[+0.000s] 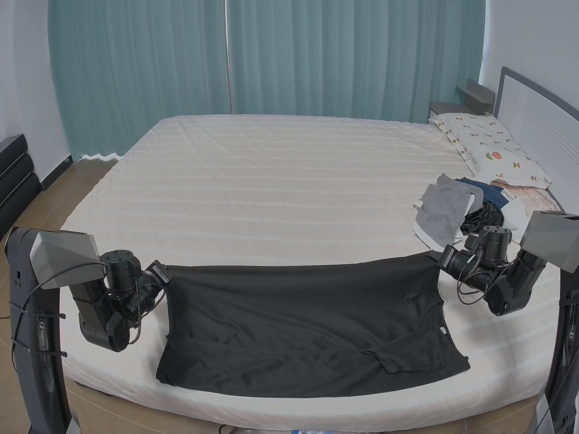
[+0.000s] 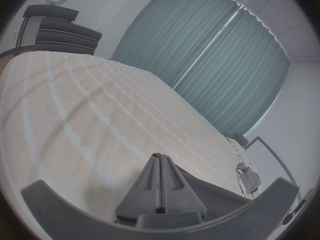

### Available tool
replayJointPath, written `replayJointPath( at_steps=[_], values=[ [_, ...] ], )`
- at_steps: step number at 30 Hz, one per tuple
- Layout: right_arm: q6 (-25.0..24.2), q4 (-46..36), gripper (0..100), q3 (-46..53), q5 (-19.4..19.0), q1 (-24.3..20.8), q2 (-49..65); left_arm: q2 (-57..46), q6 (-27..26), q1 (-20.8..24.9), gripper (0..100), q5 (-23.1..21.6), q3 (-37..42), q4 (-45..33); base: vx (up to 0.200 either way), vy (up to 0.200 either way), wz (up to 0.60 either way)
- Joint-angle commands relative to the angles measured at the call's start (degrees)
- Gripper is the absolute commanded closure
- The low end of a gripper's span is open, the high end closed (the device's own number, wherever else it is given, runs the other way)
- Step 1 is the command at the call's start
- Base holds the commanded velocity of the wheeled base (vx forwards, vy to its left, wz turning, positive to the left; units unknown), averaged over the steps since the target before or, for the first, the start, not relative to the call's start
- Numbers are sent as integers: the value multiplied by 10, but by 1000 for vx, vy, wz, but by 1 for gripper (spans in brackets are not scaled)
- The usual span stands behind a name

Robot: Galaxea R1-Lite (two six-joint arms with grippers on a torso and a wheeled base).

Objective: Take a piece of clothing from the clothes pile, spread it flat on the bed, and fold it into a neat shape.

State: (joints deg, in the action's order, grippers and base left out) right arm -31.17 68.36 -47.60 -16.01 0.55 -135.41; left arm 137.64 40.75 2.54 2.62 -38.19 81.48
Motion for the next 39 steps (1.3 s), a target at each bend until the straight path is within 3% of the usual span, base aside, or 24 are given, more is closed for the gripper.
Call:
replayJointPath(
  at_steps=[1,12,20,39],
  values=[
    [8,0,100,51,-12,10,38,-3,-23,0,100,-12,41,26,0,0,0],
    [56,0,100,182,-69,44,67,-5,-66,0,100,-18,122,68,0,0,0],
    [98,0,100,227,-65,36,62,15,-72,9,100,-17,176,81,0,0,0],
    [76,19,100,259,-46,20,6,63,-74,14,100,-10,200,81,0,0,0]
  ],
)
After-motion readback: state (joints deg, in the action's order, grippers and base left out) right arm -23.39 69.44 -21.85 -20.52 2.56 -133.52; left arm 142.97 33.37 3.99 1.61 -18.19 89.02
